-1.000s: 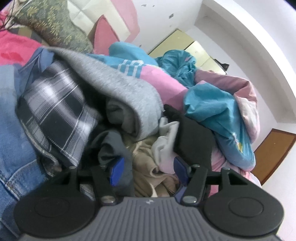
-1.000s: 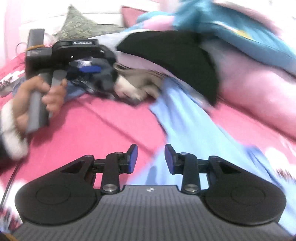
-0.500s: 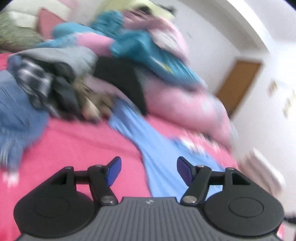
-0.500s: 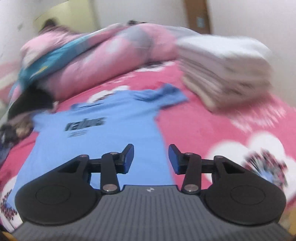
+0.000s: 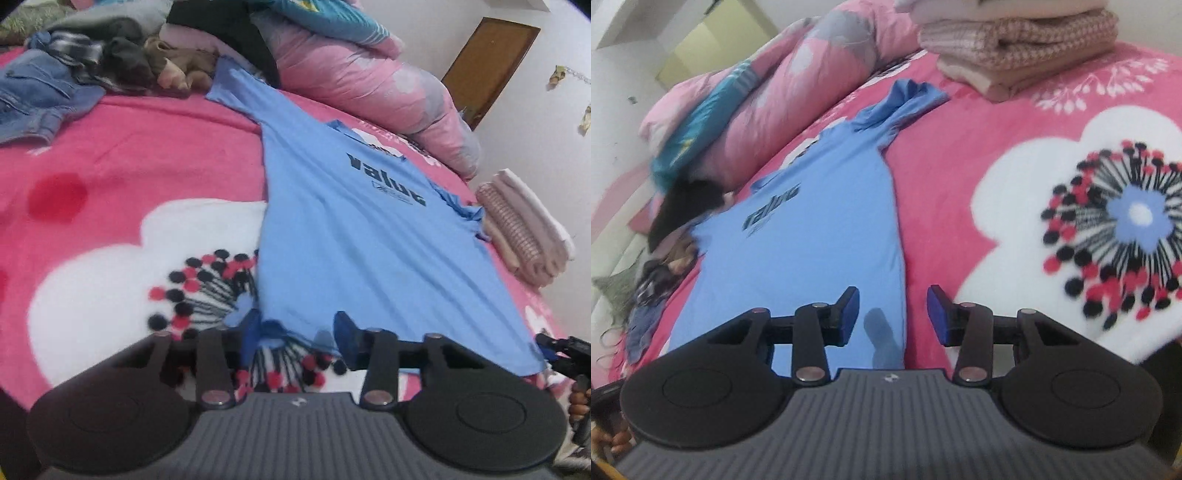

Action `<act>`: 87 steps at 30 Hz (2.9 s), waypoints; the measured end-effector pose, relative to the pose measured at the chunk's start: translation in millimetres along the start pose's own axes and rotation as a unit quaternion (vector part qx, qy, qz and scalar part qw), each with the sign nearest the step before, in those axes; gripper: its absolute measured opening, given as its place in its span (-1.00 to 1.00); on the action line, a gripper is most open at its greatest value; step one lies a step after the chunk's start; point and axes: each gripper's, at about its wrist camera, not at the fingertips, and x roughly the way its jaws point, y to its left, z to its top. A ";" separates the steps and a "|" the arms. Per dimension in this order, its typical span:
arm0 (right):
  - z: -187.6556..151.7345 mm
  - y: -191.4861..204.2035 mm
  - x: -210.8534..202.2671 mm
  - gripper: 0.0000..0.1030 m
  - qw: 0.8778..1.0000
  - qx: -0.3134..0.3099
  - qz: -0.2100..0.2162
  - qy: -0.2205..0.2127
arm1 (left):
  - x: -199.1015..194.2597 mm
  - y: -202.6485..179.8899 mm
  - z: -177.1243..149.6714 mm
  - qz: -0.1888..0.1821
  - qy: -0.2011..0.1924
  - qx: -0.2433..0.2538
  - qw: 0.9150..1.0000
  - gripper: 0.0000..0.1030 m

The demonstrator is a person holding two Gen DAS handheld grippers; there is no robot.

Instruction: Fold clothes

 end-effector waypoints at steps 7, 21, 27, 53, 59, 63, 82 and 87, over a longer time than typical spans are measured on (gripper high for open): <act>-7.9 -4.8 -3.3 -0.54 0.999 -0.001 0.039 0.016 | 3.5 0.4 0.3 0.018 -0.013 -0.004 1.000 -0.41; 0.2 -2.5 -18.1 -0.97 0.995 0.009 0.071 -0.062 | -17.5 -19.1 7.5 0.027 -0.048 -0.047 0.997 -0.91; 12.6 -5.1 -59.7 -0.97 0.992 0.006 0.099 -0.079 | -61.4 -39.9 -12.3 0.014 -0.058 -0.052 0.997 -0.91; -9.4 -44.1 -89.1 -0.40 0.991 -0.001 -0.079 -0.105 | -86.7 -28.3 -32.5 0.015 -0.066 0.001 0.998 0.59; -0.5 4.3 -74.1 0.58 0.984 -0.064 -0.050 -0.156 | -66.7 -47.2 -7.5 0.014 -0.090 -0.017 0.996 0.83; 2.4 25.7 -64.4 0.87 0.981 -0.073 -0.044 -0.175 | -53.5 -59.6 2.1 0.039 -0.077 -0.015 0.996 0.93; -9.3 67.2 -41.8 0.97 0.946 -0.131 -0.219 -0.201 | -33.9 -99.9 13.9 0.250 -0.070 0.046 0.965 0.97; -13.4 74.3 -44.9 0.98 0.949 -0.174 -0.170 -0.199 | -30.4 -104.3 13.9 0.263 -0.074 0.068 0.959 0.97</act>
